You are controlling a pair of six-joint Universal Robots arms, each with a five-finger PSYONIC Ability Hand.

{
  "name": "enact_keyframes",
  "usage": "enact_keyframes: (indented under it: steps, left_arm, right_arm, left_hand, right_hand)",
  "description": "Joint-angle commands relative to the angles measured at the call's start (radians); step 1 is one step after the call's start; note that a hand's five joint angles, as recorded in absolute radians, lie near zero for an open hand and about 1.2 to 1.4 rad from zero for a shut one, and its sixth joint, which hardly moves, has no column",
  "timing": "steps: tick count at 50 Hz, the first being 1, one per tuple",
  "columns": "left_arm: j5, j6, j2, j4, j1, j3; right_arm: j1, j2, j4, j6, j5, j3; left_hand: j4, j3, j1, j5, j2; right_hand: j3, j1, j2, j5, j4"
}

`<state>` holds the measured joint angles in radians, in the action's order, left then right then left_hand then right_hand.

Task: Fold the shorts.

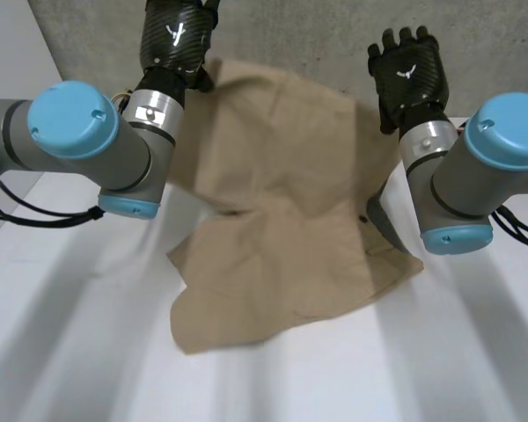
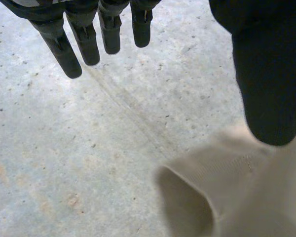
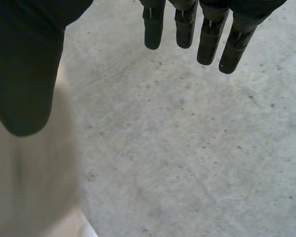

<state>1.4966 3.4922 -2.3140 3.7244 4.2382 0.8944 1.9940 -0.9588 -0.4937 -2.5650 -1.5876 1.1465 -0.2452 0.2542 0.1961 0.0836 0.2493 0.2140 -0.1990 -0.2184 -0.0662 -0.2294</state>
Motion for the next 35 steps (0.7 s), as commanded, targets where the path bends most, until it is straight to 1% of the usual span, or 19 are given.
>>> enact_keyframes:
  steps: [1, 4, 6, 11, 14, 18, 19, 21, 22, 26, 27, 29, 32, 33, 35]
  left_arm:
    - [0.008, -0.001, 0.004, -0.009, 0.008, 0.069]
    - [0.028, -0.001, 0.011, -0.012, 0.005, 0.112]
    - [0.045, -0.002, 0.048, -0.027, 0.005, 0.170]
    - [0.057, -0.002, 0.172, -0.096, 0.000, 0.331]
    - [0.060, -0.010, 0.264, -0.158, -0.011, 0.452]
    - [0.063, -0.015, 0.386, -0.236, -0.029, 0.606]
    - [0.066, -0.018, 0.428, -0.259, -0.043, 0.665]
    - [0.071, -0.025, 0.468, -0.276, -0.060, 0.722]
    - [0.077, -0.032, 0.488, -0.284, -0.069, 0.748]
    - [0.137, -0.088, 0.583, -0.308, -0.118, 0.889]
    - [0.149, -0.104, 0.594, -0.311, -0.126, 0.909]
    - [0.183, -0.151, 0.611, -0.326, -0.144, 0.955]
    - [0.203, -0.196, 0.613, -0.360, -0.165, 0.988]
    - [0.209, -0.226, 0.608, -0.391, -0.182, 1.001]
    - [0.211, -0.257, 0.604, -0.428, -0.198, 1.012]
  right_arm:
    - [0.000, -0.026, 0.081, -0.010, 0.017, 0.053]
    - [-0.004, -0.063, 0.102, -0.011, 0.017, 0.088]
    - [-0.011, -0.101, 0.121, -0.011, 0.020, 0.134]
    - [-0.015, -0.181, 0.190, -0.007, 0.029, 0.225]
    - [-0.026, -0.215, 0.271, -0.009, 0.052, 0.275]
    - [-0.076, -0.253, 0.374, -0.009, 0.119, 0.340]
    - [-0.093, -0.277, 0.412, -0.009, 0.153, 0.363]
    - [-0.112, -0.299, 0.449, -0.007, 0.191, 0.386]
    - [-0.132, -0.311, 0.481, -0.007, 0.225, 0.409]
    - [-0.193, -0.319, 0.520, 0.000, 0.296, 0.465]
    - [-0.204, -0.319, 0.520, 0.002, 0.307, 0.476]
    - [-0.231, -0.319, 0.518, 0.003, 0.343, 0.504]
    - [-0.250, -0.317, 0.517, 0.008, 0.385, 0.524]
    - [-0.257, -0.308, 0.514, 0.011, 0.415, 0.533]
    - [-0.262, -0.298, 0.508, 0.017, 0.440, 0.538]
  left_hand:
    - [0.071, -0.080, -0.022, -0.084, -0.075]
    - [0.071, -0.080, -0.022, -0.084, -0.075]
    - [0.071, -0.080, -0.022, -0.084, -0.075]
    - [0.067, -0.076, -0.018, -0.080, -0.071]
    - [0.064, -0.073, -0.015, -0.077, -0.068]
    - [0.058, -0.067, -0.009, -0.071, -0.062]
    - [0.026, -0.035, 0.023, -0.039, -0.030]
    - [-0.001, -0.009, 0.050, -0.012, -0.004]
    - [-0.015, 0.006, 0.064, 0.002, 0.011]
    - [-0.173, 0.164, 0.222, 0.160, 0.169]
    - [-0.194, 0.185, 0.243, 0.181, 0.190]
    - [-0.270, 0.261, 0.319, 0.257, 0.266]
    - [-0.318, 0.309, 0.367, 0.305, 0.314]
    - [-0.350, 0.341, 0.399, 0.337, 0.346]
    - [-0.400, 0.391, 0.449, 0.387, 0.396]
  right_hand:
    - [-0.039, 0.024, 0.044, 0.066, 0.055]
    - [-0.039, 0.024, 0.044, 0.066, 0.055]
    - [-0.039, 0.024, 0.044, 0.066, 0.055]
    - [-0.039, 0.024, 0.044, 0.066, 0.055]
    - [-0.039, 0.024, 0.044, 0.066, 0.055]
    - [-0.039, 0.024, 0.044, 0.066, 0.055]
    - [-0.039, 0.024, 0.044, 0.066, 0.055]
    - [-0.039, 0.024, 0.044, 0.066, 0.055]
    - [-0.039, 0.024, 0.044, 0.066, 0.055]
    - [-0.039, 0.024, 0.044, 0.066, 0.055]
    - [-0.038, 0.023, 0.043, 0.065, 0.054]
    - [0.061, -0.076, -0.057, -0.035, -0.046]
    - [0.079, -0.094, -0.075, -0.053, -0.064]
    - [0.103, -0.118, -0.098, -0.076, -0.087]
    - [0.167, -0.182, -0.163, -0.140, -0.152]
